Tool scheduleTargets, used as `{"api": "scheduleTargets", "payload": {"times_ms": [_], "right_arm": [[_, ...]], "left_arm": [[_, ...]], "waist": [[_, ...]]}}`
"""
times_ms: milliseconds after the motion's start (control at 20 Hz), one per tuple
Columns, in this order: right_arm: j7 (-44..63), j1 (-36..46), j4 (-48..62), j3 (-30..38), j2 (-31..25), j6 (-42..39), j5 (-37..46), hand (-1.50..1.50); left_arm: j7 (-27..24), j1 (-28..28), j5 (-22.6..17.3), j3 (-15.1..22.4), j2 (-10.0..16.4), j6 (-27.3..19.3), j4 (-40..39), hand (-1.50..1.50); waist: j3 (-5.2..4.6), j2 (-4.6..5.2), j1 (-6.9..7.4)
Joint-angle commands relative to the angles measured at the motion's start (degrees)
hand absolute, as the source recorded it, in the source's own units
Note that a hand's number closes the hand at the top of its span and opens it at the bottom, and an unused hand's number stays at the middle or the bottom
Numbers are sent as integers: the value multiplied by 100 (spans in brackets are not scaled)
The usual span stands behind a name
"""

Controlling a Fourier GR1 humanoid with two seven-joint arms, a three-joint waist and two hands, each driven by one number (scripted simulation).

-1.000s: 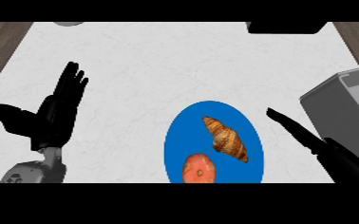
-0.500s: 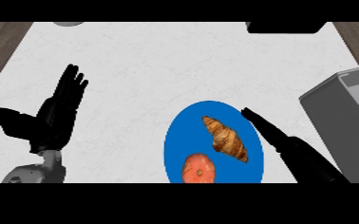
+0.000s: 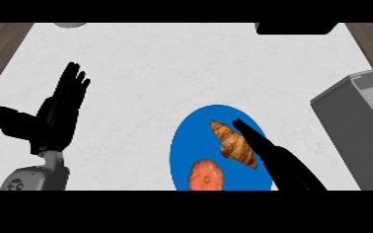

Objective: Pick the squash from the plate and place it in the cardboard box

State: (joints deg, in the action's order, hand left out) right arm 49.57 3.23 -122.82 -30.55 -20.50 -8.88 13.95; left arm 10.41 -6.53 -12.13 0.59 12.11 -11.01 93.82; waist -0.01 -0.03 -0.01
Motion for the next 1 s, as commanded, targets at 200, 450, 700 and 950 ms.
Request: {"api": "scheduleTargets", "payload": {"times_ms": [200,450,700,950], "right_arm": [[183,99,200,-182,686,-215,668,-150],[-133,116,676,142,1026,-379,623,-150],[-75,13,840,-142,1217,-399,1056,-150],[-878,-411,1255,-104,1035,-147,1457,-150]], "left_arm": [[-92,-417,383,25,-322,-58,-570,0],[116,316,220,-140,-238,226,323,0],[46,-257,122,-403,-252,335,-279,0],[507,275,314,-262,-209,261,682,0]], "waist": [[0,3,-20],[0,0,12],[0,3,0],[2,-3,14]]}}
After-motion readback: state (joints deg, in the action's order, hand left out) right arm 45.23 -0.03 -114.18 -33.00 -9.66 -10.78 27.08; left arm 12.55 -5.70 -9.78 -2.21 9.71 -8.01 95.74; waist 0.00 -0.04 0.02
